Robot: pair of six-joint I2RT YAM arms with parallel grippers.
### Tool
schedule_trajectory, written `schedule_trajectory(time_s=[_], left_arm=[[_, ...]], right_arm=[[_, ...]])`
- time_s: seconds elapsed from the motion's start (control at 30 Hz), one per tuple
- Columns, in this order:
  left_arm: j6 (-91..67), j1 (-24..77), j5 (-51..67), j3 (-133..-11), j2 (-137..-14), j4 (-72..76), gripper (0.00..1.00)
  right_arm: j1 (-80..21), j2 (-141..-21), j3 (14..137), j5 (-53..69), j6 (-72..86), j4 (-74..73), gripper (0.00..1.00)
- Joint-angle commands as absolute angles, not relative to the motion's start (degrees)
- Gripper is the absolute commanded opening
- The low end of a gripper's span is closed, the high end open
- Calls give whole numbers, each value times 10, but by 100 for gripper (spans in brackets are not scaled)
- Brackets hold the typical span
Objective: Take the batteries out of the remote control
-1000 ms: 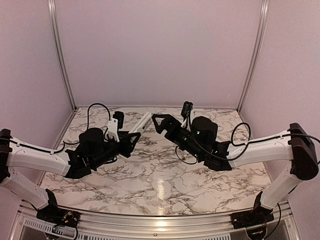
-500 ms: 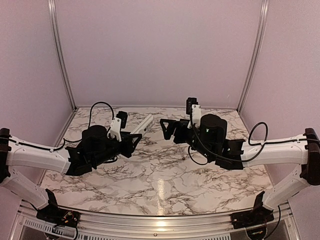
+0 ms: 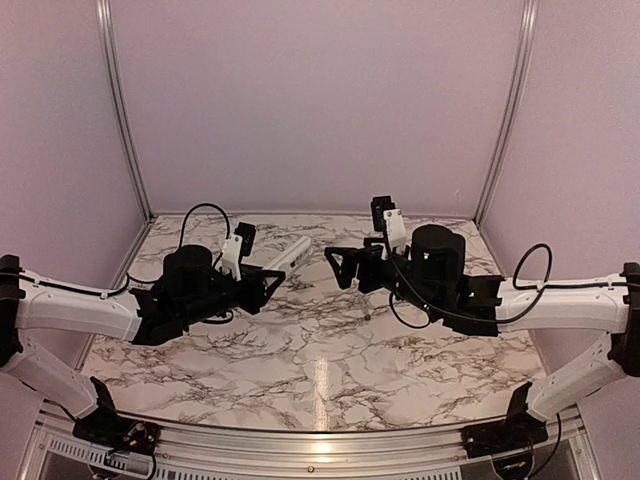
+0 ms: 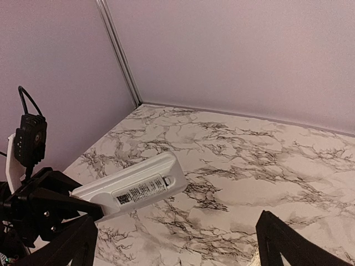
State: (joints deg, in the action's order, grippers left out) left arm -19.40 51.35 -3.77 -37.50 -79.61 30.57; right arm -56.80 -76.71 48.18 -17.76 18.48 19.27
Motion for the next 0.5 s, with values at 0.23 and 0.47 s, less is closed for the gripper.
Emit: schedule_trajectory(time_s=[0.23,0.47], left_arm=[[-226,496,43,-380,-834,320,0],[-246,490,78,-384,-840,315,0]], right_arm=[[-561,-734,467,-146,173,171,98],[-560,-732,463,-119,168,167,98]])
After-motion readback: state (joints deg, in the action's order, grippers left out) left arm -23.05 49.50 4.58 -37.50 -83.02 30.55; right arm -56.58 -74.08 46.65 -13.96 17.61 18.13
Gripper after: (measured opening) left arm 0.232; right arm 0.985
